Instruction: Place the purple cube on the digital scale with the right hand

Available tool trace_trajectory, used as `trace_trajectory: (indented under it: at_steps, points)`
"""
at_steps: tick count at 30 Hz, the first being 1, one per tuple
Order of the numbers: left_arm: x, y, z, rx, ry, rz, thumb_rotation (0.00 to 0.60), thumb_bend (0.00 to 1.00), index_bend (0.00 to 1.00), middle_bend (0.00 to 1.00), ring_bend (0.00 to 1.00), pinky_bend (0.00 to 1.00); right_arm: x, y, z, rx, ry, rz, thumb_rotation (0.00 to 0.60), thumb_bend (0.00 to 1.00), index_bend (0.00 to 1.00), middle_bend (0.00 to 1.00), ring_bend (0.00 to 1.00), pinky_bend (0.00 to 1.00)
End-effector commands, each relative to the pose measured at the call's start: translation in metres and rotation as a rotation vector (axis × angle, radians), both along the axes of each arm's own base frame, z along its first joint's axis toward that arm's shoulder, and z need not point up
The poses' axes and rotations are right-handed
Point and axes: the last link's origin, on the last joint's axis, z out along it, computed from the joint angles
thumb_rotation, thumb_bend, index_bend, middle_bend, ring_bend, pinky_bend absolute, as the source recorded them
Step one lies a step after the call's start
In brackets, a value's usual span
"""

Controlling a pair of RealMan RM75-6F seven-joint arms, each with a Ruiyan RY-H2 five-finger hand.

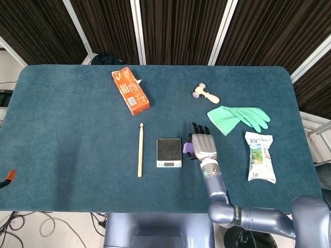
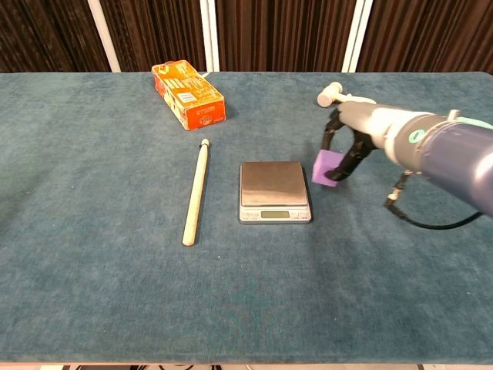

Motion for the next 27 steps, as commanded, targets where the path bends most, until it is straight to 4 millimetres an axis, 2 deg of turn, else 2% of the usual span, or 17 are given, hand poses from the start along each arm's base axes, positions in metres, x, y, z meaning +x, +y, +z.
trace_trajectory:
  at_steps: [1, 9, 24, 25, 27]
  points:
    - [0.0, 0.0, 0.0, 0.0, 0.002, 0.001, 0.6, 0.25, 0.08, 0.0, 0.0, 0.0, 0.014, 0.003, -0.008, 0.01, -0.005, 0.029, 0.6, 0.41, 0.49, 0.0, 0.0, 0.0]
    - [0.0, 0.0, 0.0, -0.002, 0.001, 0.002, 0.6, 0.25, 0.08, 0.0, 0.0, 0.0, 0.034, 0.004, -0.024, 0.026, 0.006, 0.053, 0.6, 0.41, 0.49, 0.0, 0.0, 0.0]
    - [-0.001, 0.001, 0.0, 0.0, 0.006, 0.006, 0.6, 0.25, 0.08, 0.0, 0.0, 0.0, 0.054, 0.004, -0.036, 0.028, 0.024, 0.09, 0.6, 0.41, 0.48, 0.0, 0.0, 0.0]
    - [-0.001, 0.001, 0.0, 0.0, 0.006, 0.006, 0.6, 0.25, 0.08, 0.0, 0.0, 0.0, 0.055, 0.005, -0.037, 0.03, 0.028, 0.094, 0.6, 0.41, 0.47, 0.0, 0.0, 0.0]
    - [-0.001, 0.001, 0.0, 0.0, 0.006, 0.007, 0.6, 0.25, 0.08, 0.0, 0.0, 0.0, 0.056, 0.007, -0.038, 0.035, 0.041, 0.101, 0.6, 0.41, 0.38, 0.0, 0.0, 0.0]
